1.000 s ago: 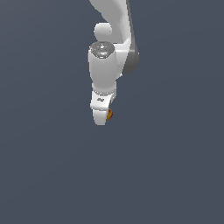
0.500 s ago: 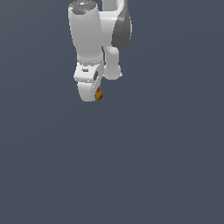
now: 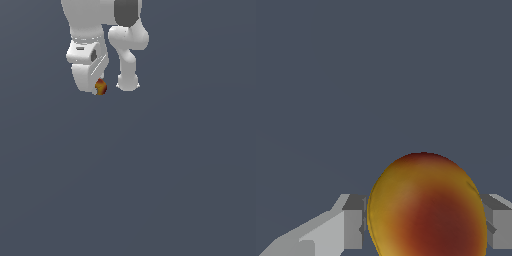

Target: Pick up the object and move it to a goal position.

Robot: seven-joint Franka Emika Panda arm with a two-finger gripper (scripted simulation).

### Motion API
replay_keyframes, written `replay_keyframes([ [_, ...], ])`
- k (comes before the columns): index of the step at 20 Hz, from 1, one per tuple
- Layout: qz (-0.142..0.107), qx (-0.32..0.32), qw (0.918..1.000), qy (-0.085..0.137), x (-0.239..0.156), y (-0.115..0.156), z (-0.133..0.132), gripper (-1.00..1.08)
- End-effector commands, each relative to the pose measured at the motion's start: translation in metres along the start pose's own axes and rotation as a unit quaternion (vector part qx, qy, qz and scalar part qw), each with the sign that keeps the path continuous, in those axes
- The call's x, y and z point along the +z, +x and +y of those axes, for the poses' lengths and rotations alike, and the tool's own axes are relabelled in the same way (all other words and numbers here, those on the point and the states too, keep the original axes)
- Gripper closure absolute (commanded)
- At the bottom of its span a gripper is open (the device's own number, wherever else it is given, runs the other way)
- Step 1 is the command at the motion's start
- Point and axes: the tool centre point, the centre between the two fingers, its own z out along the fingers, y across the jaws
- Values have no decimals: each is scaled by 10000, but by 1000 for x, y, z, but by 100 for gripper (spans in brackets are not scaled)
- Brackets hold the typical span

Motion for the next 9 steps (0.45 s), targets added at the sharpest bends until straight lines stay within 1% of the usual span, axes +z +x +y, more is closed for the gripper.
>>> replay_keyframes([
  [1, 2, -4, 10000, 0, -12, -8, -5, 108],
  [5, -4, -2, 10000, 1, -22, -15, -9, 108],
  [9, -10, 0, 10000, 2, -23, -17, -9, 108],
])
